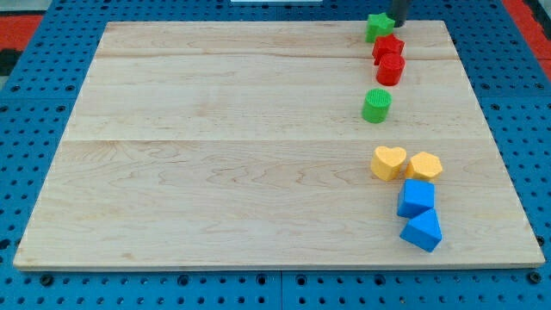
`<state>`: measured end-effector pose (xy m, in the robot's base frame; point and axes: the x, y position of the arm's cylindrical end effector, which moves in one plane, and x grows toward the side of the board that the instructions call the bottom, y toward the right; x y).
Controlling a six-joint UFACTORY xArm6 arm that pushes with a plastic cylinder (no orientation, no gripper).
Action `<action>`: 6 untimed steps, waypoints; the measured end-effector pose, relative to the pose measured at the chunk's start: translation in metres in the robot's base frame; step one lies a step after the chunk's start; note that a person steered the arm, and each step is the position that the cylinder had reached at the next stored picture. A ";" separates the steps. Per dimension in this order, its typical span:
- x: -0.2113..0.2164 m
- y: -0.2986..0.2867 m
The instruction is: Nudge the red star a bit down
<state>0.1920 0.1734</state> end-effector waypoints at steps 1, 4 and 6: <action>0.020 -0.016; 0.027 -0.085; 0.069 -0.021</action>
